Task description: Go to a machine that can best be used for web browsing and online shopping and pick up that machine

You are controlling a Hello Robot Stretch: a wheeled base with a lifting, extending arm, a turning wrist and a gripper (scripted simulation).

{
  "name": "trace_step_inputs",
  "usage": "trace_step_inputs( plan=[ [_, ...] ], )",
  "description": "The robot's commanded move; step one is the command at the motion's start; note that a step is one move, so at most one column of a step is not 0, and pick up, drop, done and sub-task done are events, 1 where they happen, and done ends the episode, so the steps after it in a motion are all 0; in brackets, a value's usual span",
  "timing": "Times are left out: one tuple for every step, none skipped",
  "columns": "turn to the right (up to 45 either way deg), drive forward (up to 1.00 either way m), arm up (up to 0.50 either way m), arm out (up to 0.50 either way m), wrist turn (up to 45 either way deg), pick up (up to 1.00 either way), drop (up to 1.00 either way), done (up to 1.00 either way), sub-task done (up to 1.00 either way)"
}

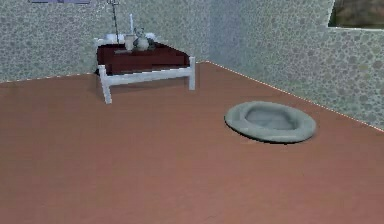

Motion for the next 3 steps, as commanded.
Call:
trace_step_inputs(
  plan=[
    [-30.0, 0.0, 0.0, 0.0, 0.0, 0.0, 0.0, 0.0, 0.0],
    [0.0, 1.0, 0.0, 0.0, 0.0, 0.0, 0.0, 0.0, 0.0],
    [0.0, 1.0, 0.0, 0.0, 0.0, 0.0, 0.0, 0.0, 0.0]
  ],
)
